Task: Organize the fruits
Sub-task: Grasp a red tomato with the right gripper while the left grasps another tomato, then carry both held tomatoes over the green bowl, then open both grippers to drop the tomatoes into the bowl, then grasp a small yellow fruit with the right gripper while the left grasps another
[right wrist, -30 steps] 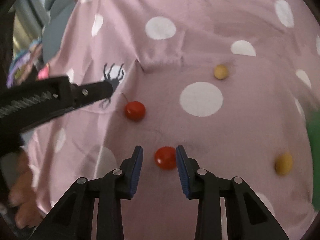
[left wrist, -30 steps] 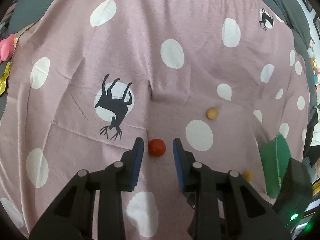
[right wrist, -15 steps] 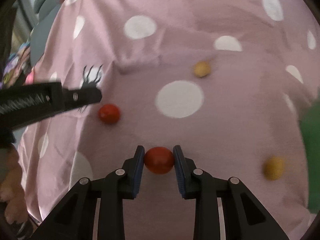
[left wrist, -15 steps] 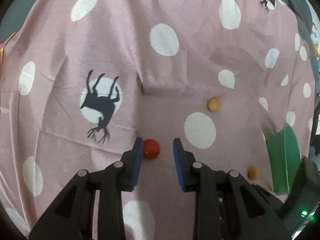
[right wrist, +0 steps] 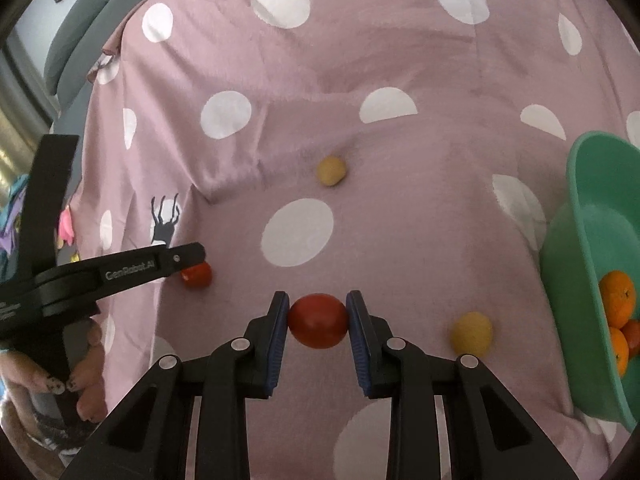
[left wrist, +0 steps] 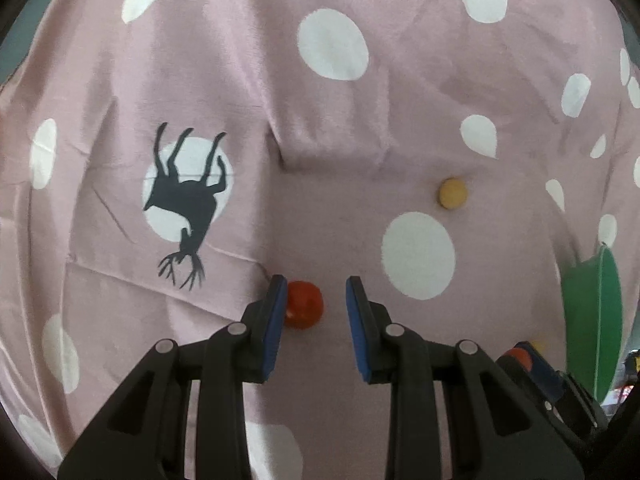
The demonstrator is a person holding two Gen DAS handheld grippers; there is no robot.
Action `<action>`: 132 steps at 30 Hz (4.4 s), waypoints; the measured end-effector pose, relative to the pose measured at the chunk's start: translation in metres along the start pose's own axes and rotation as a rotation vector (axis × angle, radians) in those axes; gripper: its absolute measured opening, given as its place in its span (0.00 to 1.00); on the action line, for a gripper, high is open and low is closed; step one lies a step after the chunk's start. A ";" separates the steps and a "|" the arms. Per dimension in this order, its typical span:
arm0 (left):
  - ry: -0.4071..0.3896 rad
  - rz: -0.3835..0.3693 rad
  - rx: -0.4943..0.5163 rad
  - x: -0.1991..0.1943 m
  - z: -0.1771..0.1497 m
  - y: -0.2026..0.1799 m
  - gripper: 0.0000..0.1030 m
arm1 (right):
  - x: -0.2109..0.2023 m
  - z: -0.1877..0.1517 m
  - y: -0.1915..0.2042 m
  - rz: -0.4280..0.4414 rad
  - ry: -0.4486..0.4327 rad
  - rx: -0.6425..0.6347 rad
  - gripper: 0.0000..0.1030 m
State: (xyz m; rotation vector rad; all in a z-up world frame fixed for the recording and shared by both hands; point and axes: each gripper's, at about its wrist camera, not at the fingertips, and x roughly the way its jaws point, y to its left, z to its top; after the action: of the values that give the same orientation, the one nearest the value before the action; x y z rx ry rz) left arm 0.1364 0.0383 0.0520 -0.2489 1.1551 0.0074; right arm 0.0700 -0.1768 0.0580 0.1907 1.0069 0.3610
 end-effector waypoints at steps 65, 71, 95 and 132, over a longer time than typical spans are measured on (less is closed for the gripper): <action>-0.230 -0.157 0.156 -0.082 -0.045 -0.092 0.27 | -0.106 0.007 -0.087 -0.074 -0.291 0.220 0.29; -0.251 -0.247 0.250 -0.087 -0.055 -0.170 0.27 | -0.134 -0.001 -0.136 -0.175 -0.349 0.325 0.29; -0.273 -0.126 0.208 -0.059 -0.009 -0.133 0.64 | -0.129 0.001 -0.110 -0.081 -0.291 0.196 0.53; -0.064 -0.127 0.080 0.064 0.049 -0.102 0.25 | 0.001 -0.015 -0.042 -0.268 0.027 -0.057 0.27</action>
State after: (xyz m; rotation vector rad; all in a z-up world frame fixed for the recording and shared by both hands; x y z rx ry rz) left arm 0.2208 -0.0586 0.0320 -0.2488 1.0722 -0.1422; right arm 0.0663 -0.2157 0.0360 -0.0013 1.0329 0.1478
